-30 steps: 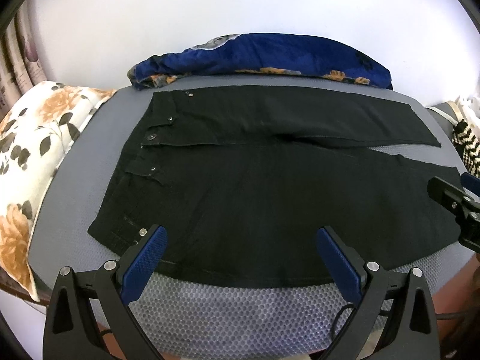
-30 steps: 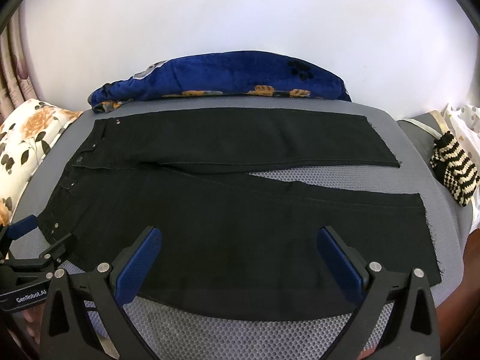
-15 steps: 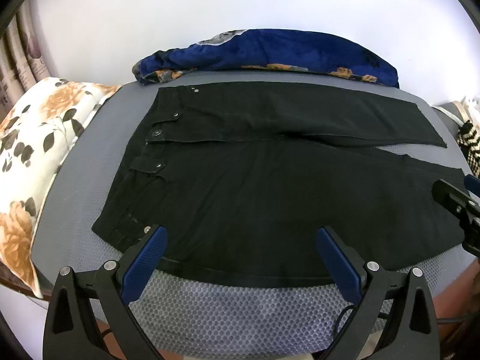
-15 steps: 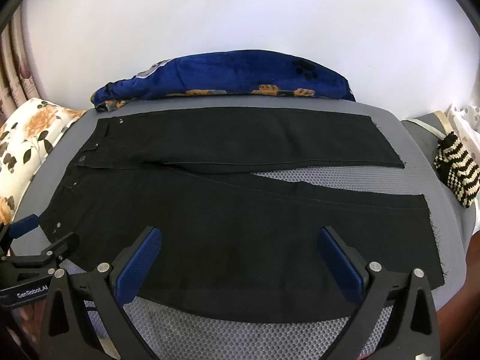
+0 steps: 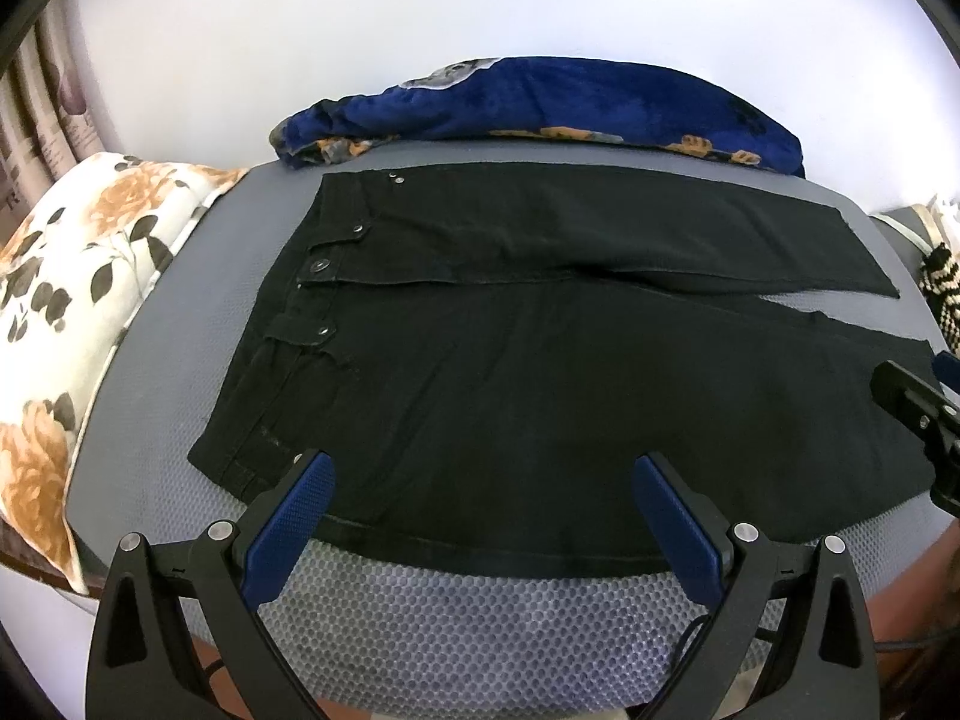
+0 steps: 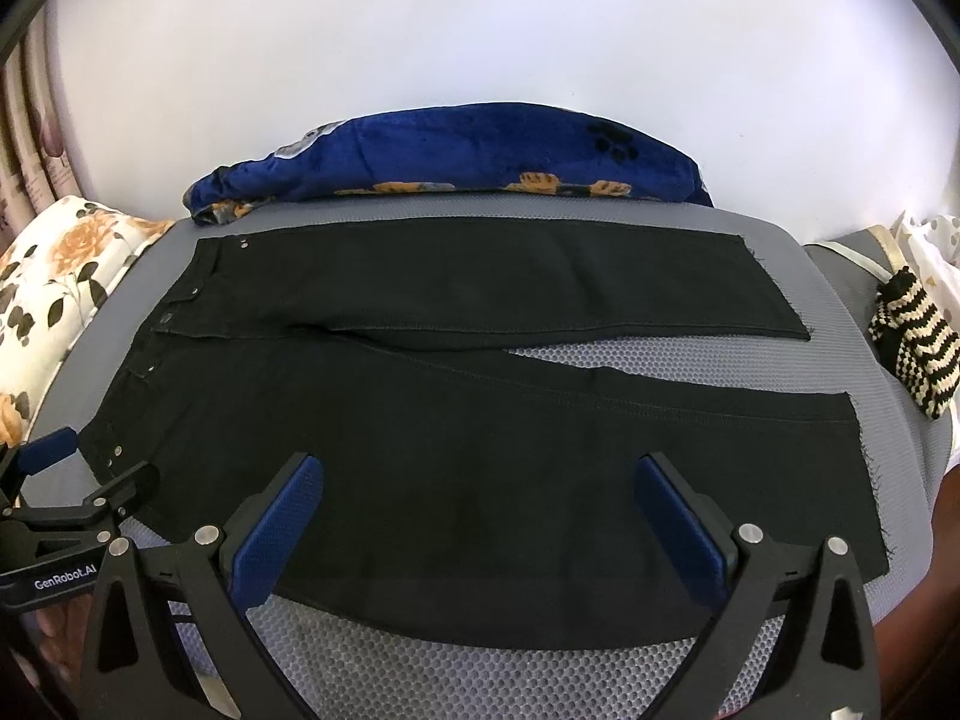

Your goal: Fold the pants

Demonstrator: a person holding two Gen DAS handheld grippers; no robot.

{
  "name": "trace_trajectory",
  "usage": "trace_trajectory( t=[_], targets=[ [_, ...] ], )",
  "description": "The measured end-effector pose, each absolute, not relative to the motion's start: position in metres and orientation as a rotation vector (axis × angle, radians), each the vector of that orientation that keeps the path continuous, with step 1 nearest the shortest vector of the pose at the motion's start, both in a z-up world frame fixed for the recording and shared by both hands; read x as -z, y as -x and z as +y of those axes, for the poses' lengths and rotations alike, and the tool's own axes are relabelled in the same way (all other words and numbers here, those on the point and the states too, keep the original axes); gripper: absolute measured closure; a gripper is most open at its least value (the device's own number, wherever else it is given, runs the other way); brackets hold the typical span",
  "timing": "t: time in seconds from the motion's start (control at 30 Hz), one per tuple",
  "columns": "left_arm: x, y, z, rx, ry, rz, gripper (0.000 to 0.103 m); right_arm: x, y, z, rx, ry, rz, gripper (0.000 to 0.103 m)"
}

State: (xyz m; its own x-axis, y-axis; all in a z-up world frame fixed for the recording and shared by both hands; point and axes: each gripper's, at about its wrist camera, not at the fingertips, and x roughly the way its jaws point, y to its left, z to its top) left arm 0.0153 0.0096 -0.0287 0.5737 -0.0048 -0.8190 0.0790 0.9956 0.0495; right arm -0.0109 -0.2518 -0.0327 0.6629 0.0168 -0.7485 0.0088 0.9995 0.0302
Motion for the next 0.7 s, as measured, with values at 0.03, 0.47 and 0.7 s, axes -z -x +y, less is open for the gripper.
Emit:
trace_trajectory(
  t=[0.03,0.47,0.7],
  targets=[
    [0.029,-0.016,0.010,0.048,-0.082,0.957,0.004,0.033,0.011,-0.253,-0.003,-0.034,0.846,0.000],
    [0.027,-0.022,0.021,0.020,-0.080,0.945,0.004,0.028,0.003,-0.250,-0.007,-0.032,0.832,0.000],
    [0.027,-0.030,0.027,0.014,-0.077,0.945,0.004,0.025,-0.002,-0.245,-0.011,-0.017,0.822,0.000]
  ],
)
